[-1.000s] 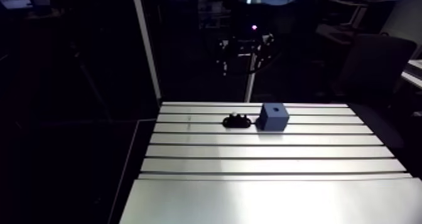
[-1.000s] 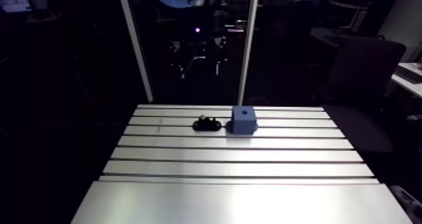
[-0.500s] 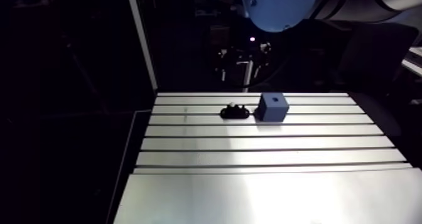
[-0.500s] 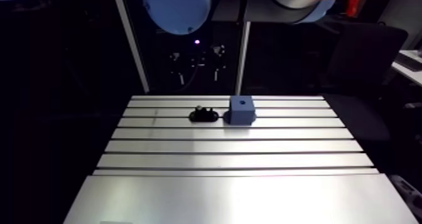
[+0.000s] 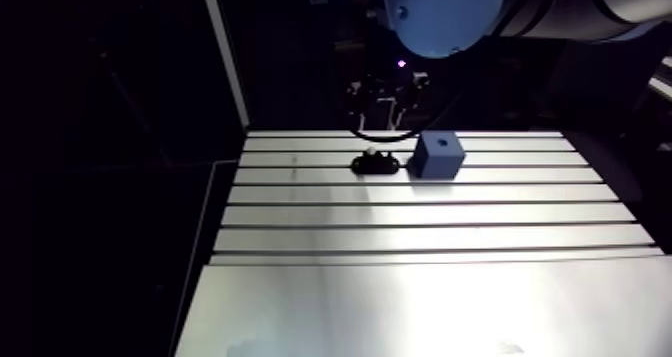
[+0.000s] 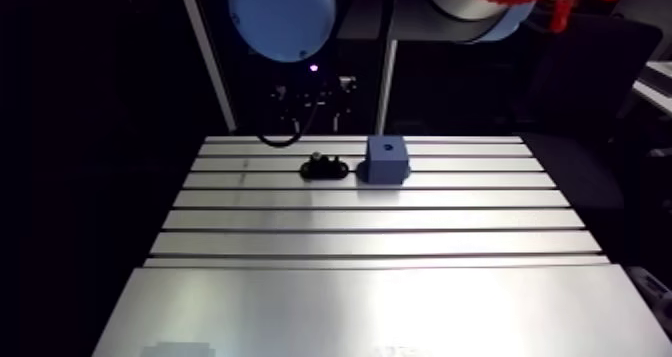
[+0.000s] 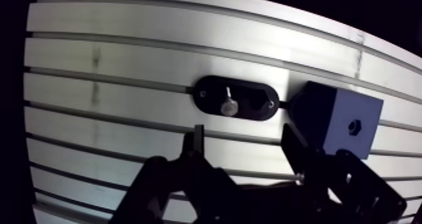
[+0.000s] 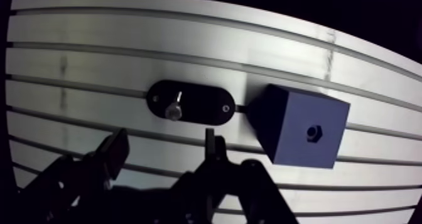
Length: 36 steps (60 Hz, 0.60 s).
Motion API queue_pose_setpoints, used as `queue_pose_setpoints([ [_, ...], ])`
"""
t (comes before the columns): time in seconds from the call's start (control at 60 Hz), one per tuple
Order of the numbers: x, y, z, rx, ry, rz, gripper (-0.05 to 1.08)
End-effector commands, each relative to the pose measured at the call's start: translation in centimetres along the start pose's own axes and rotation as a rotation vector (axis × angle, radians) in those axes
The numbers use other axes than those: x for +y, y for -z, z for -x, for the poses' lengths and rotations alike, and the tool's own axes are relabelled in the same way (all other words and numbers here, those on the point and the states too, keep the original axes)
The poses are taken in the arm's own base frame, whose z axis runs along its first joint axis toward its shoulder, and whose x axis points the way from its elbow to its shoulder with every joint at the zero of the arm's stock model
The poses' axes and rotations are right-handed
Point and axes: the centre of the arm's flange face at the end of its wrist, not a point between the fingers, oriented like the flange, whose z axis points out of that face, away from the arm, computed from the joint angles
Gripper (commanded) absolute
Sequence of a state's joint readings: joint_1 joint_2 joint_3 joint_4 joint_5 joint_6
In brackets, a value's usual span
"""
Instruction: Pick up the M10 bolt and insert it into the hex recess until seated.
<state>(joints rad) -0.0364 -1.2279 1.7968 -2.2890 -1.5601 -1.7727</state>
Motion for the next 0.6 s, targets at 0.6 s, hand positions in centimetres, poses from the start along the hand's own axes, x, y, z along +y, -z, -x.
queue_pose_setpoints([
  [0.6, 0.0, -3.7, -0.3, -0.029, 0.057, -0.006, 0.46],
])
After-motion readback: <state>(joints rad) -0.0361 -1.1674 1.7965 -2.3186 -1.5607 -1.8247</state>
